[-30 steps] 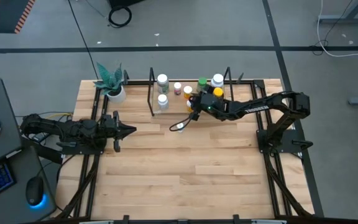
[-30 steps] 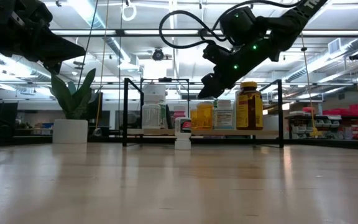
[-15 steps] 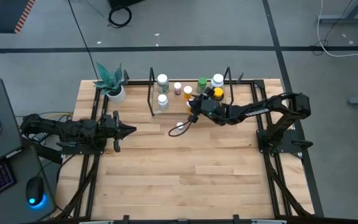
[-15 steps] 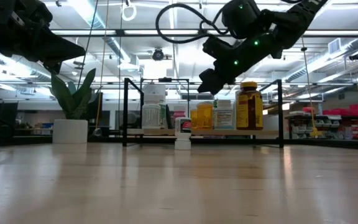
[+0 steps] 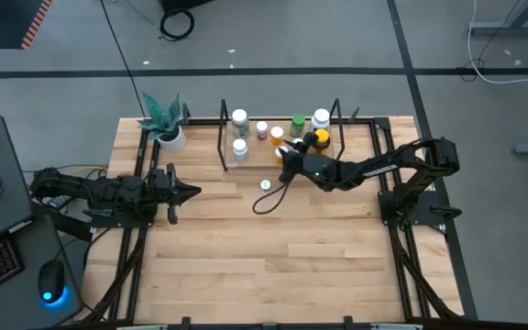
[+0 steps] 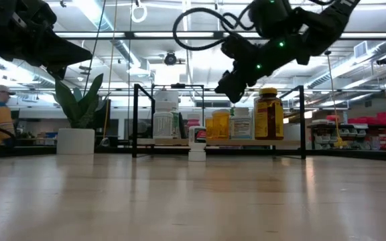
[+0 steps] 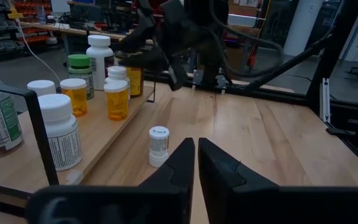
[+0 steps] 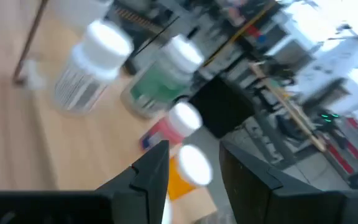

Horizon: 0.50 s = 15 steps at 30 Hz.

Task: Pick and place medicine bottles onto shelf by color
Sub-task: Close the yellow pill bottle

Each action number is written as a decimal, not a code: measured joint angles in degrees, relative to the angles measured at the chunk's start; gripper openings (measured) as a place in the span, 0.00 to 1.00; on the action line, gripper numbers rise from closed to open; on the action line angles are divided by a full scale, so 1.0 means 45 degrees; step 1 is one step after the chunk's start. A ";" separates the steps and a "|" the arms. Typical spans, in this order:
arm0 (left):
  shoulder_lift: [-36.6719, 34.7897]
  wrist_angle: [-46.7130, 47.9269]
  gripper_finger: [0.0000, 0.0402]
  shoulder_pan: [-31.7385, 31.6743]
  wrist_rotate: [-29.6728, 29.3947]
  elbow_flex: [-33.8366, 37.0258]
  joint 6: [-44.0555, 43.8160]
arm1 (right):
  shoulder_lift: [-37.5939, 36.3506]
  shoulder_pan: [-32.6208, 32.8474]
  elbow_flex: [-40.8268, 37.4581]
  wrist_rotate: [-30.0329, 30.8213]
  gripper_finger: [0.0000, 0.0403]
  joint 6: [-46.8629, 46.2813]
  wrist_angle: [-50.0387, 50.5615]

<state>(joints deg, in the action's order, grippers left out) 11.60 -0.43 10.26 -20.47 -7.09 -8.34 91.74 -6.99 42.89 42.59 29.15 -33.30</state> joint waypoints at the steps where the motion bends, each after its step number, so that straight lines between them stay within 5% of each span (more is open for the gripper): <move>1: 0.0005 0.0000 0.07 -0.0002 0.0000 0.0000 -0.0003 | 0.0000 -0.0096 0.0223 -0.0253 0.37 0.0008 0.0732; 5: 0.0000 0.0005 0.08 0.0000 0.0000 0.0000 0.0000 | 0.0113 -0.0495 0.0909 -0.0496 0.37 0.0243 0.2768; 15: 0.0000 0.0000 0.07 -0.0005 0.0000 0.0000 0.0000 | 0.0121 -0.0683 0.1022 -0.1102 0.37 0.1225 0.3135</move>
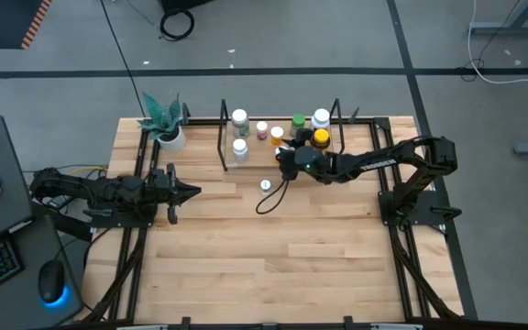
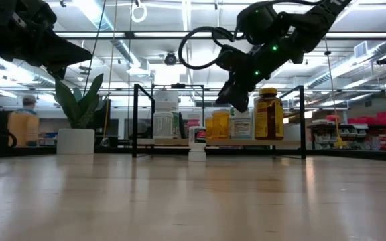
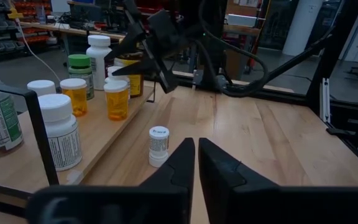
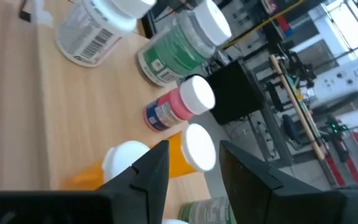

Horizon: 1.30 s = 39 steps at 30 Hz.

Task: Pick and place medicine bottles onto shelf by color
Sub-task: Close the yellow pill bottle

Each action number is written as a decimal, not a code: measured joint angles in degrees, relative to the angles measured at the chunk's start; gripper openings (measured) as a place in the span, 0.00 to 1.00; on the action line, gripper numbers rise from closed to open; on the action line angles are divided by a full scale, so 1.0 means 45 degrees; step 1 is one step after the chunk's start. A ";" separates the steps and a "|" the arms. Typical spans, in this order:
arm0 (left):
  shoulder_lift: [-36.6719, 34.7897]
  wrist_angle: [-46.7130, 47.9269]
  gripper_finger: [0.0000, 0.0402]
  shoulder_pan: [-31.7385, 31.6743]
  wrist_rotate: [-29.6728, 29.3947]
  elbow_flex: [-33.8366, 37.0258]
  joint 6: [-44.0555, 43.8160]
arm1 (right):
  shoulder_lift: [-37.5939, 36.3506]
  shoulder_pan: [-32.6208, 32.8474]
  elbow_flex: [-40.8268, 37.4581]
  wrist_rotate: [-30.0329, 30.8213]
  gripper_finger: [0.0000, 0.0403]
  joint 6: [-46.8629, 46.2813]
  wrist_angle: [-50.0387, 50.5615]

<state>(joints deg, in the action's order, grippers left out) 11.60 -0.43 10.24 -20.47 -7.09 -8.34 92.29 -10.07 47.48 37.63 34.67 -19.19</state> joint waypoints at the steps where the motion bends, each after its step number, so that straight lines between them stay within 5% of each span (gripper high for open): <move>1: 0.0000 0.0000 0.06 0.0003 0.0000 0.0000 -0.0003 | 0.0013 -0.0002 0.0000 -0.0079 0.37 0.0042 0.0014; 23: 0.0003 0.0001 0.06 0.0001 -0.0001 0.0000 0.0000 | 0.0321 -0.0221 0.0005 -0.0690 0.37 0.2894 -0.0592; 39: 0.0000 0.0000 0.08 0.0000 0.0000 0.0000 0.0000 | 0.0321 -0.0689 0.0005 -0.1732 0.37 0.2339 -0.0544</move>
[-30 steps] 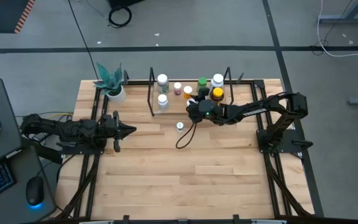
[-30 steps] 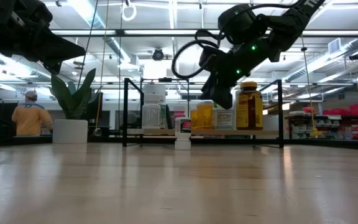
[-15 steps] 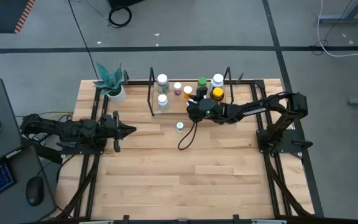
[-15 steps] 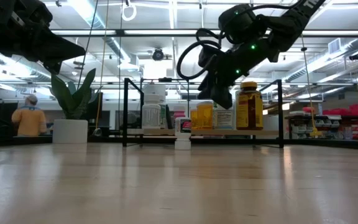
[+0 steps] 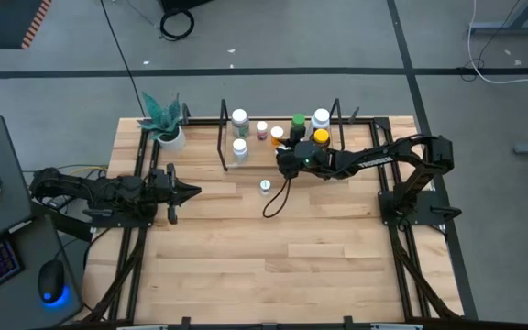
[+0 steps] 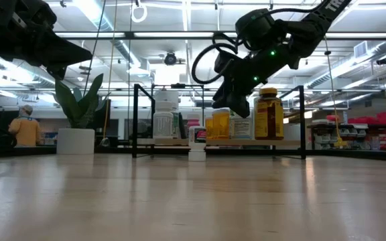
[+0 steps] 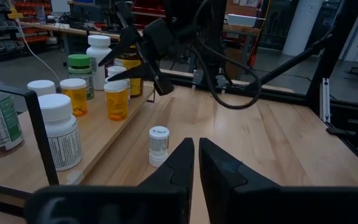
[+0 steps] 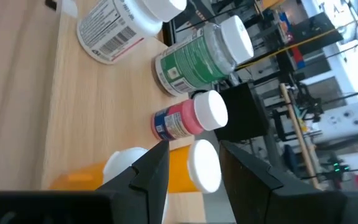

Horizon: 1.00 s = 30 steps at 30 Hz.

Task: Pick and place medicine bottles onto shelf by color
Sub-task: Close the yellow pill bottle

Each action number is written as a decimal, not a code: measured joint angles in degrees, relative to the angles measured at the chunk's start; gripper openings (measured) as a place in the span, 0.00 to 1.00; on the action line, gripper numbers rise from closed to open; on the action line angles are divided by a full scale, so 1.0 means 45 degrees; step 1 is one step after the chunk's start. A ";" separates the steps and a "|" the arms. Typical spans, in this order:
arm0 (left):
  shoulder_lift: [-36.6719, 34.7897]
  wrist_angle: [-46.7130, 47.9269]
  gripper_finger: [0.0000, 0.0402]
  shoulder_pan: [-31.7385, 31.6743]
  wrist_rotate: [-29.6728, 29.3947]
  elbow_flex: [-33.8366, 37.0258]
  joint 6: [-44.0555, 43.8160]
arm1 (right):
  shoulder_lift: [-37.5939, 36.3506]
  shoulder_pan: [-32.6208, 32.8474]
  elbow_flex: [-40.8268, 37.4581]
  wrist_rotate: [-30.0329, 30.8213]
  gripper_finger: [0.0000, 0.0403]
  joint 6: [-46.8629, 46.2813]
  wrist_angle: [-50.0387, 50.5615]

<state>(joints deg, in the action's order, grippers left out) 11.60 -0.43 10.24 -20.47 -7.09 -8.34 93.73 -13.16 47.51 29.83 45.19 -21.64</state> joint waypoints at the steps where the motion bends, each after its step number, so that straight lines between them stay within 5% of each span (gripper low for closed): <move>1: 0.0000 0.0000 0.07 0.0000 0.0000 0.0000 0.0000 | 0.0000 -0.0036 0.0000 -0.0081 0.37 -0.0217 0.0006; 30: 0.0005 0.0001 0.07 0.0005 0.0000 0.0000 0.0000 | -0.0019 -0.0287 0.0000 -0.0544 0.37 -0.1370 0.0739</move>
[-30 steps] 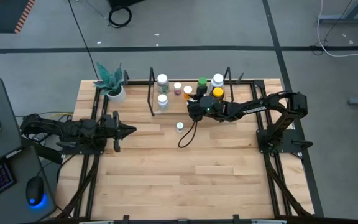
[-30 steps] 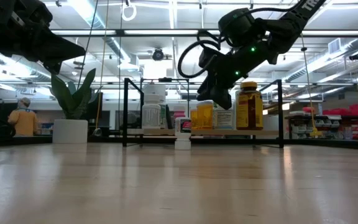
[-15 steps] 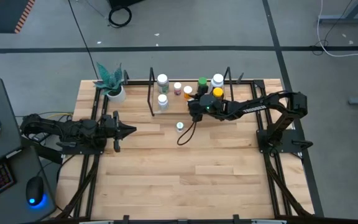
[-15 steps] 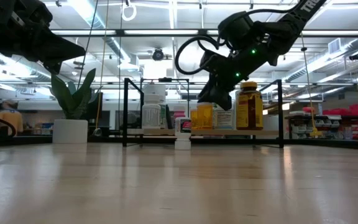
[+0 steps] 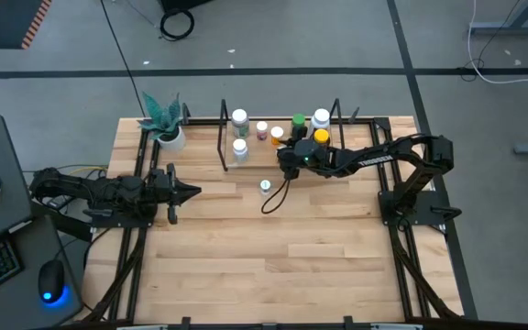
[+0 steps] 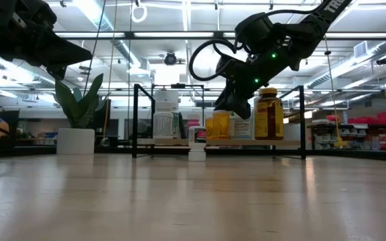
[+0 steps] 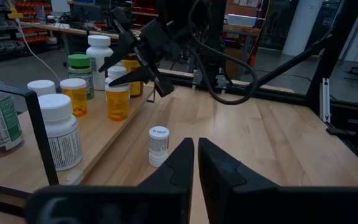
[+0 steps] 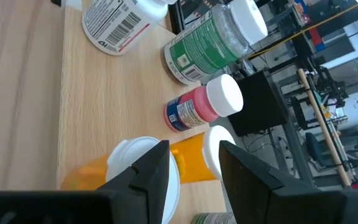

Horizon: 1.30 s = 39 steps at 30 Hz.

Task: Pick and place medicine bottles onto shelf by color
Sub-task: Close the yellow pill bottle

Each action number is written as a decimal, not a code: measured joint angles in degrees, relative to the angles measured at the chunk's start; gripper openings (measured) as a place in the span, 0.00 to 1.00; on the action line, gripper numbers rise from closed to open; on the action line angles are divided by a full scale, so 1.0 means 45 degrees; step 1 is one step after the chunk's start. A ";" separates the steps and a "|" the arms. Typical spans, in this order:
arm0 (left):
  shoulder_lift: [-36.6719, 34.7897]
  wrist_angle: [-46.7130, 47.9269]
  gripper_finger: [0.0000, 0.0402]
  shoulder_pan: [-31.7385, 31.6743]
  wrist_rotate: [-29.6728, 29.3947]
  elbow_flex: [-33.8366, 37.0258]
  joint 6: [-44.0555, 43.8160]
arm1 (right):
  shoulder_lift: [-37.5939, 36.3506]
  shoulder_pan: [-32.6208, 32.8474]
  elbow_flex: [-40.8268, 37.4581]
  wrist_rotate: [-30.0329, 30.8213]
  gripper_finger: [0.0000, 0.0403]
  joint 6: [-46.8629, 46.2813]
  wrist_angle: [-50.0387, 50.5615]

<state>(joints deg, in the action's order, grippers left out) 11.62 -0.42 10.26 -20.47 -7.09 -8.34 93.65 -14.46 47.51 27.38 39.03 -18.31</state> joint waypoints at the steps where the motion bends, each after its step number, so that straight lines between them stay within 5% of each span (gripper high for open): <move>1: -0.0002 0.0003 0.08 -0.0005 0.0000 0.0000 0.0000 | 0.0000 0.0000 0.0000 0.0000 0.37 0.0044 0.0016; 39: -0.0003 -0.0001 0.08 -0.0002 0.0000 0.0000 0.0000 | 0.0000 0.0010 0.0000 0.0178 0.37 0.3443 0.0264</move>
<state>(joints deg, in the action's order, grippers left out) 11.60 -0.43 10.26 -20.47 -7.09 -8.34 93.65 -14.41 47.51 28.18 54.52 -17.12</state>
